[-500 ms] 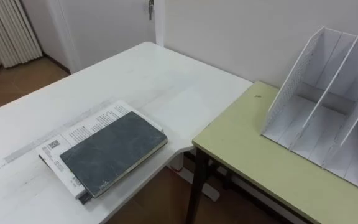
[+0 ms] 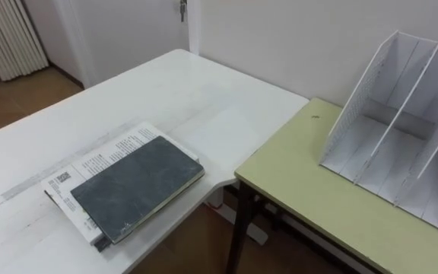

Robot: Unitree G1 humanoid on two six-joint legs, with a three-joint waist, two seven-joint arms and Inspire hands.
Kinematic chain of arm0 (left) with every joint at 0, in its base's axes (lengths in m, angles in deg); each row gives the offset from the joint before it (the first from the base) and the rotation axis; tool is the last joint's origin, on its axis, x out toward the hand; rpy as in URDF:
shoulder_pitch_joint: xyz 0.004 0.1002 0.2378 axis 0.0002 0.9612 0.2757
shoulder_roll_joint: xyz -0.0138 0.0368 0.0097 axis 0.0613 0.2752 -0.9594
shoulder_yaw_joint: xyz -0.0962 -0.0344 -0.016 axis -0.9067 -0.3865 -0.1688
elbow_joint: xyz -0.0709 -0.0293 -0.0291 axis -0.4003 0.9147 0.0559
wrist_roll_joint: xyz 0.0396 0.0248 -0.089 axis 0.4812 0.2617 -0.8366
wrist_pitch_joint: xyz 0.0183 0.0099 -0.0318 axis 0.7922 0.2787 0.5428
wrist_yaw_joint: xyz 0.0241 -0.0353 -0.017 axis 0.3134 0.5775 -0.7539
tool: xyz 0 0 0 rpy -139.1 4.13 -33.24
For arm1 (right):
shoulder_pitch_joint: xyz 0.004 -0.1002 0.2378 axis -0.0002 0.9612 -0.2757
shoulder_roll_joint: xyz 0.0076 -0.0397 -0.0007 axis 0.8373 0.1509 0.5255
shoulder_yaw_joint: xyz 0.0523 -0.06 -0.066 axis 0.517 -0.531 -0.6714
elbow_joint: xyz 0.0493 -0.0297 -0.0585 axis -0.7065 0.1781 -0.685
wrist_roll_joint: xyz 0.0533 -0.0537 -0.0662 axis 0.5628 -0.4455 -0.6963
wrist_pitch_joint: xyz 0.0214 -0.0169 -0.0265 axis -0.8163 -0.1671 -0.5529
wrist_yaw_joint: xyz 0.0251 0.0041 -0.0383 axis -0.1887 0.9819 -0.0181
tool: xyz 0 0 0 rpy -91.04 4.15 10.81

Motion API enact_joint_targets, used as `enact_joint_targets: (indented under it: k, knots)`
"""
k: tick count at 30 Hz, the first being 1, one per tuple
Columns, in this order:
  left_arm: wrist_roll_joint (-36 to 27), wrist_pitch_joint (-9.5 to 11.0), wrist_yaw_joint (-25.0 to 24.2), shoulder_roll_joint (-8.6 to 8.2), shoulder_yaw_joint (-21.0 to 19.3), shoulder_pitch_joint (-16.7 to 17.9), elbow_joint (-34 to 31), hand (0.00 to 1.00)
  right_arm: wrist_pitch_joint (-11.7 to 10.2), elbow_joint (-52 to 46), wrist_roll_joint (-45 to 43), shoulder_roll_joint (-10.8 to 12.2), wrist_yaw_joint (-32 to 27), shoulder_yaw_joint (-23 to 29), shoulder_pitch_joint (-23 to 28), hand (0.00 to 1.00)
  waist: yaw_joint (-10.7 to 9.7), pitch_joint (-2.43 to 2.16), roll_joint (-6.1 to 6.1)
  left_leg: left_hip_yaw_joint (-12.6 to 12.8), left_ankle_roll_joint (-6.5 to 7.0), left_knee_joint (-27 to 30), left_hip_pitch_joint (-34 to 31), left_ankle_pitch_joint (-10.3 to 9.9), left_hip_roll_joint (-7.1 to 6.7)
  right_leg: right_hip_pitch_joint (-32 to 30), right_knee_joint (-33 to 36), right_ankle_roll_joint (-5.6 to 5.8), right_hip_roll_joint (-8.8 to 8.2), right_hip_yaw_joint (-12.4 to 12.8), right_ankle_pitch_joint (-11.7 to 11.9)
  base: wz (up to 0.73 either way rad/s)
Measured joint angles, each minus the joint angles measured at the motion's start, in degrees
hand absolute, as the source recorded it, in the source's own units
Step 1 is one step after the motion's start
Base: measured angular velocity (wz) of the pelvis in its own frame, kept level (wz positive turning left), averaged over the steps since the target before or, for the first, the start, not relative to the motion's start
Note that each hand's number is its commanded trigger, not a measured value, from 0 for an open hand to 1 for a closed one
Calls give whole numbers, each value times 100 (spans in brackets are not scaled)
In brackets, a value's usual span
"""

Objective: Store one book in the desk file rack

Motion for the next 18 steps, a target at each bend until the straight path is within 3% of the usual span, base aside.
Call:
enact_joint_targets:
  k: [7, 10, 14, 18]
  knots:
    - [284, 6, 11, -14, 239, -16, -17, 0, -62, -136, -9, 19, -22, -26, 62, 0, -10, -3, -13, 5, 5, 4, -11, -3, -5, -13, 0, -1, 12, 111, 1, 0]
    - [868, 18, 6, -19, 254, -117, -49, 0, -105, -118, -14, 36, -81, -73, 54, 0, -9, -3, -44, -32, 5, 6, -6, -3, -9, -8, -3, -1, 9, 106, 1, 2]
    - [1799, 104, 87, -4, 483, -162, -726, 0, -219, -115, -28, 81, -216, -133, 43, 0, -58, 11, -87, -26, 7, 17, -12, -1, -17, 2, -1, -1, 1, 83, 1, 3]
    - [2051, 264, 177, 104, 739, -298, -931, 0, -265, -114, -42, 88, -190, -253, -4, 0, -184, 10, -125, -21, 8, 19, -4, -1, -12, -26, 12, -2, 4, 93, 2, -3]
